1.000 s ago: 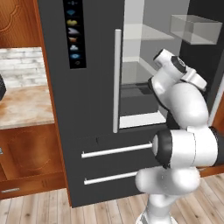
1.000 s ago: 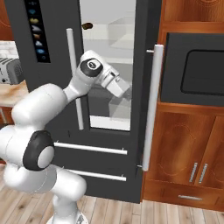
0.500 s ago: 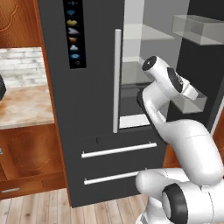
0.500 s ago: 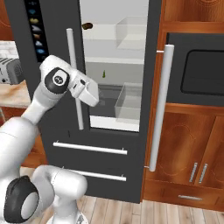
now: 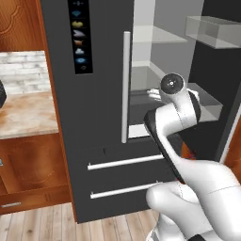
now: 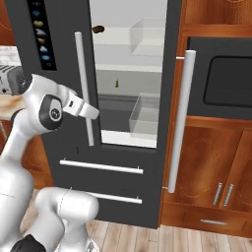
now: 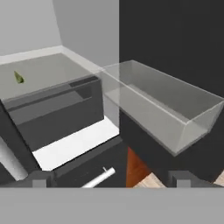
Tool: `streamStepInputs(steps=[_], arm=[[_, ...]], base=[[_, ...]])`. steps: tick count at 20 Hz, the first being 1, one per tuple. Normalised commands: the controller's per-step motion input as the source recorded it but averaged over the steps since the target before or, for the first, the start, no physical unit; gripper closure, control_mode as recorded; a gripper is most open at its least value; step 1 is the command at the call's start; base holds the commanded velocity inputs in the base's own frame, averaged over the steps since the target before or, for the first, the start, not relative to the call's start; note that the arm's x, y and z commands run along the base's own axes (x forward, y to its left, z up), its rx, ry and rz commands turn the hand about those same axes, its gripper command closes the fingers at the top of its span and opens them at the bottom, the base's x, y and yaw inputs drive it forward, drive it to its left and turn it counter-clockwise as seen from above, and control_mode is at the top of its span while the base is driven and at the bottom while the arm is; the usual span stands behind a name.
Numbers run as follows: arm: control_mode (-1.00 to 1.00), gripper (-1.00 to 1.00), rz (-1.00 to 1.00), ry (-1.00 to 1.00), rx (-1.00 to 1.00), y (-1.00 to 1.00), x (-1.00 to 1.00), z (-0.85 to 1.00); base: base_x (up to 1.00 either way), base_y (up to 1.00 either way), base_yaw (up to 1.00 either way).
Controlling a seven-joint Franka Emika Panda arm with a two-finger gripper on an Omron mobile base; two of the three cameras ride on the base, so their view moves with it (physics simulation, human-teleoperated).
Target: Take the lemon wedge from the fridge and place it on the plate with fish on the dining counter.
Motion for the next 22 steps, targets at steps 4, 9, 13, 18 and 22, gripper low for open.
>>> streamStepInputs(steps=[4,9,13,18,22], arm=[[-1.00,-1.00,0.50,0.00,0.13,0.80,0.00,0.06],[-1.00,-1.00,0.19,0.00,0.00,1.00,0.21,0.05],[-1.00,-1.00,0.03,0.01,0.01,0.21,0.41,0.00],[-1.00,-1.00,0.42,0.05,-0.02,0.00,0.38,0.00],[-1.00,-1.00,0.10,0.00,0.00,0.01,0.15,0.00]], base=[[0.00,0.00,0.00],[0.00,0.00,0.00],[0.00,0.00,0.00],[0.00,0.00,0.00],[0.00,0.00,0.00]])
